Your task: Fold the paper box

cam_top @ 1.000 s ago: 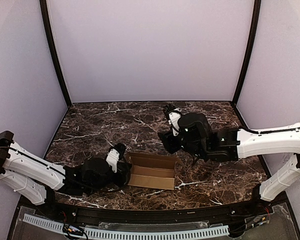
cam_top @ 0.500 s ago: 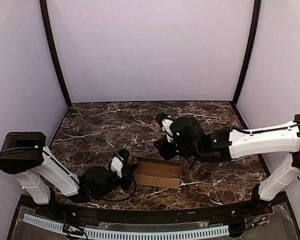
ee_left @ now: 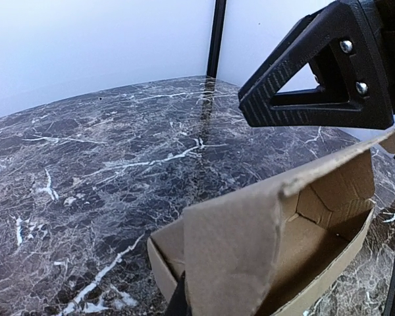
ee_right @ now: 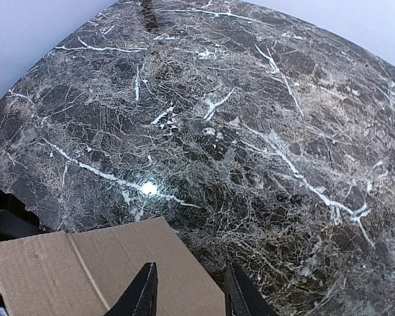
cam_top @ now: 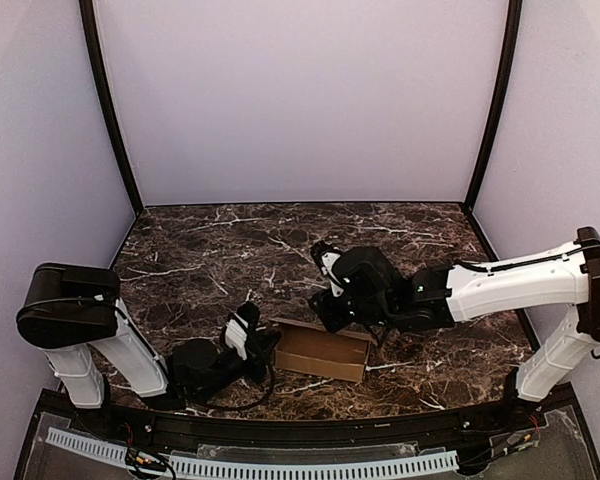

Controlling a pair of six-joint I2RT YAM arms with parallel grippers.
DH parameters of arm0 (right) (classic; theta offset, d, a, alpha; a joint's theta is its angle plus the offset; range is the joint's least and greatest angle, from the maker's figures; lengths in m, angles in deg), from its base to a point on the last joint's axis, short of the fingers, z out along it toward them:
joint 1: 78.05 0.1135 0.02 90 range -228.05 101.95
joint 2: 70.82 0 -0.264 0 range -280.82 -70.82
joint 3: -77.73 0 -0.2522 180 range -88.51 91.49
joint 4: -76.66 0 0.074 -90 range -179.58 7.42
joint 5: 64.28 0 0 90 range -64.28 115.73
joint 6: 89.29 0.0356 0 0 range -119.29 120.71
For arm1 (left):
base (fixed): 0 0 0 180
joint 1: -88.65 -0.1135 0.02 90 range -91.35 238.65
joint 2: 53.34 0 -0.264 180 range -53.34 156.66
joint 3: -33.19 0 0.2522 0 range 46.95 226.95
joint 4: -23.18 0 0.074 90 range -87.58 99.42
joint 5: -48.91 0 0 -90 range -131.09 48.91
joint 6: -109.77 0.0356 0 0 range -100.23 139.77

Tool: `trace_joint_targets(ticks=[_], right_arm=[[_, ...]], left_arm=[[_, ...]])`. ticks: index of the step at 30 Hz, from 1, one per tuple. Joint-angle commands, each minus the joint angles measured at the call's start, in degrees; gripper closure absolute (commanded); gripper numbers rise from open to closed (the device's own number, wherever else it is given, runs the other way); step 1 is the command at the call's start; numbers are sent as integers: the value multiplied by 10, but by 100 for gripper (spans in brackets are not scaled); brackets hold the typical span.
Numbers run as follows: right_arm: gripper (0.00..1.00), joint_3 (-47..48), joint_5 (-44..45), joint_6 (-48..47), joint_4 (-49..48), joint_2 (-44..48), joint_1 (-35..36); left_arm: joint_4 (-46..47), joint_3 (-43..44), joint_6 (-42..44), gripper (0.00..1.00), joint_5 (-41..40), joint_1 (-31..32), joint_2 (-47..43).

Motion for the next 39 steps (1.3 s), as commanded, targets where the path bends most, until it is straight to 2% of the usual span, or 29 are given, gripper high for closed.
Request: trace_joint_targets(ticks=[1,15,19,27,34,39], right_arm=[[66,-18,-14,31,-6,-8,-3],[75,-62,1,76,-26,-2,26],[76,-70,17,83,-24,6,35],[75,-62,39,73,-20,14,42],[74,-53,45,66,-13,29,44],[76,-45,39,64,-5,50,63]], left_arm=[[-31,-9,-18,95,11,13,28],[6,-29,-27,67,7,29,36],[6,-39,-26,65,19,30,7],[-96,-10,-19,63,39,31,-48],[-109,-9,-21,63,48,31,-78],[-189,-24,-26,63,36,31,-144]])
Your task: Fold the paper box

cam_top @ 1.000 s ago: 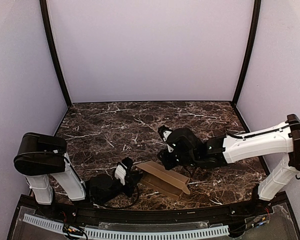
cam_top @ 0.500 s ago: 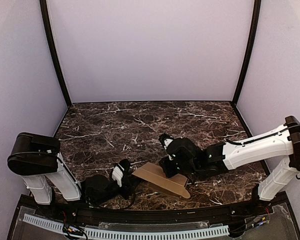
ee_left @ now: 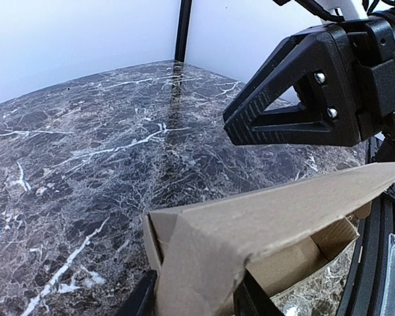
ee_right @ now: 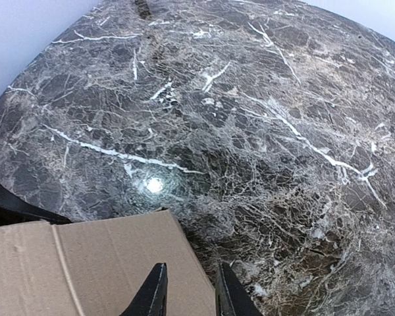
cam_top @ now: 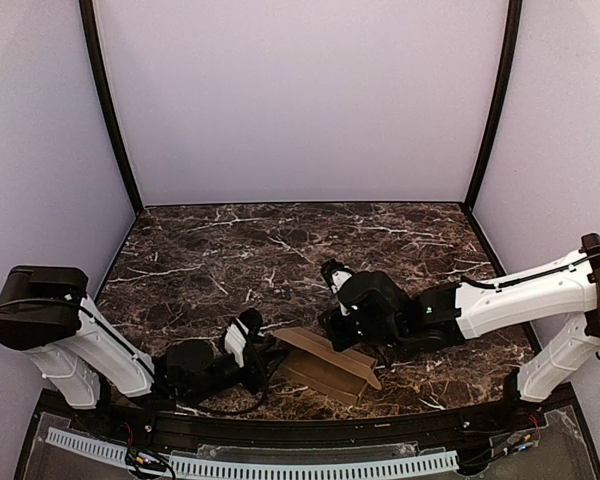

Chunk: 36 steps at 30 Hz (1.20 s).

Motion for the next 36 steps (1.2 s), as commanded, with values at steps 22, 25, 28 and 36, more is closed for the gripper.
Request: trace_joint_targets(ticks=[22,25,28,36], right_arm=[[85,-24,-20,62,-13,-23,71],[86,-32,-22,71,-15,-39,76],[86,-42,-22,78,-18,-48,78],[86,-57,-18,84,-18,-52,82]], left_arm=[[-395,-40,-20,77,-40,3,-373],[-418,-28,-12,76,-35,3,-386],[-445,-1,-6,75,-28,3,-377],[-445,42,-14,67,8,2,-309]])
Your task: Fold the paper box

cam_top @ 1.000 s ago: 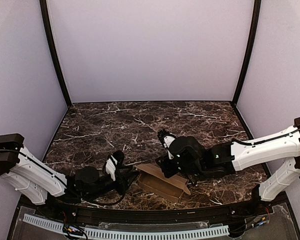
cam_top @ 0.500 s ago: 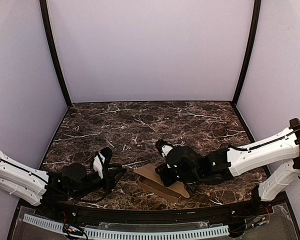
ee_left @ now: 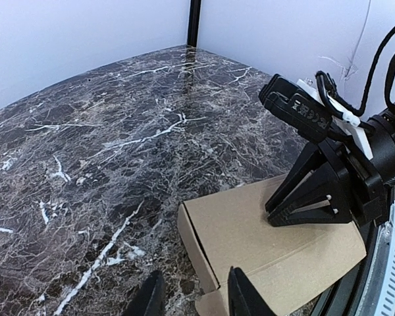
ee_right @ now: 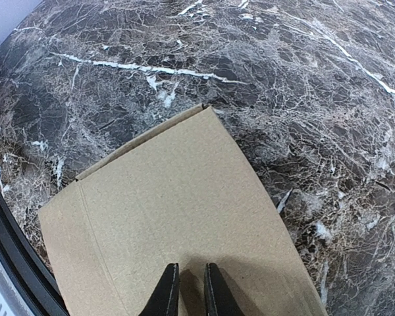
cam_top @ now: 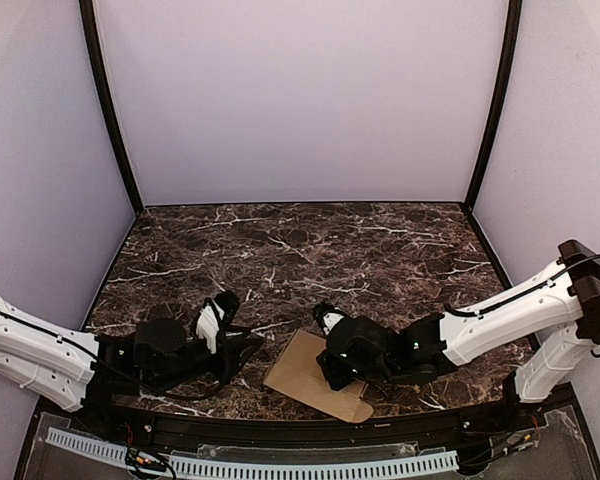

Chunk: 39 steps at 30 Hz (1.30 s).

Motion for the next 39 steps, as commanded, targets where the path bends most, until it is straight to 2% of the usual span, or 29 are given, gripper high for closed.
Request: trace_joint_targets(ticks=[1,5,10,14,23,35,39], right_arm=[[87,-16,0,14,-8,-6,8],[87,-18,-4,10,-9,-8,8],[84,-16,2,5,-8,-5,8],[82,-17,7,4,-2,4,8],[79,-18,29,6,26,37,8],[81,-17,22,11,39,29,8],[71,-12,33,7,67,51,7]], left_arm=[[-21,26,-7,65,23,2,38],[-28,51,-26,56,63,-21,80],[-88,98,-58,44,152,-77,134],[-101,118,-54,39,177,-100,168],[-117,164,-47,38,240,-121,235],[-124,196,-43,40,265,-122,282],[-129,200,-48,42,268,-123,292]])
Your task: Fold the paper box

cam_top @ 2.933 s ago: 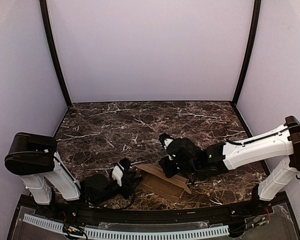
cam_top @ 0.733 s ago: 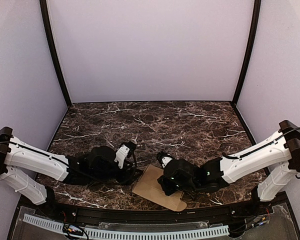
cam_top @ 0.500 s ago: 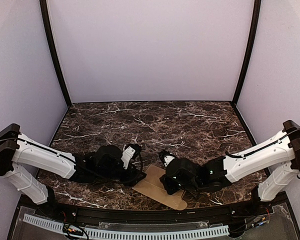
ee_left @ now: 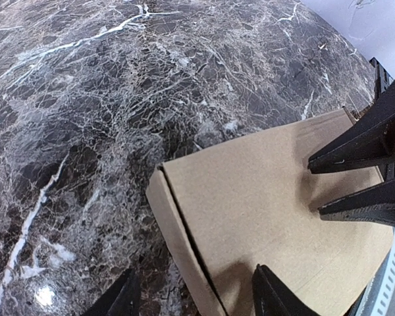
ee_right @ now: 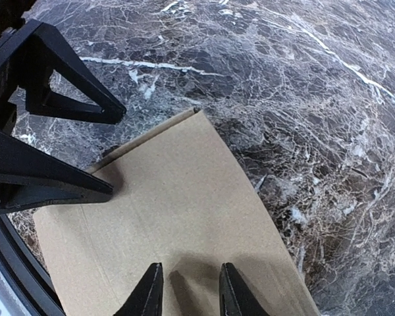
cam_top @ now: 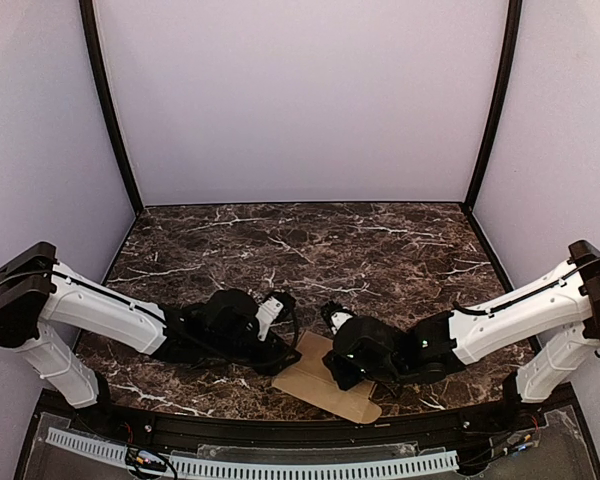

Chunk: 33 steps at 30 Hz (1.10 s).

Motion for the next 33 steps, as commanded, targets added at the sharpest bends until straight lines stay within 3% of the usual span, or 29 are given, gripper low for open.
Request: trace_joint_targets(ticks=[1,9,16,22,33], right_arm=[[68,1,20,1,46,33,5],[52,6,24,40,168,119,-9],[40,0,-53,106,246,121,-41],[39,5,-100,167,305,114,-59],[38,-11,-192,254,289,103,-83]], left_arm=[[-22,12,-1,43,13,-4,12],[-26,13,-18,48,21,-4,26],[-29,12,-34,50,27,-4,31],[-30,8,-42,50,25,-4,28],[-10,-9,-74,51,21,-4,22]])
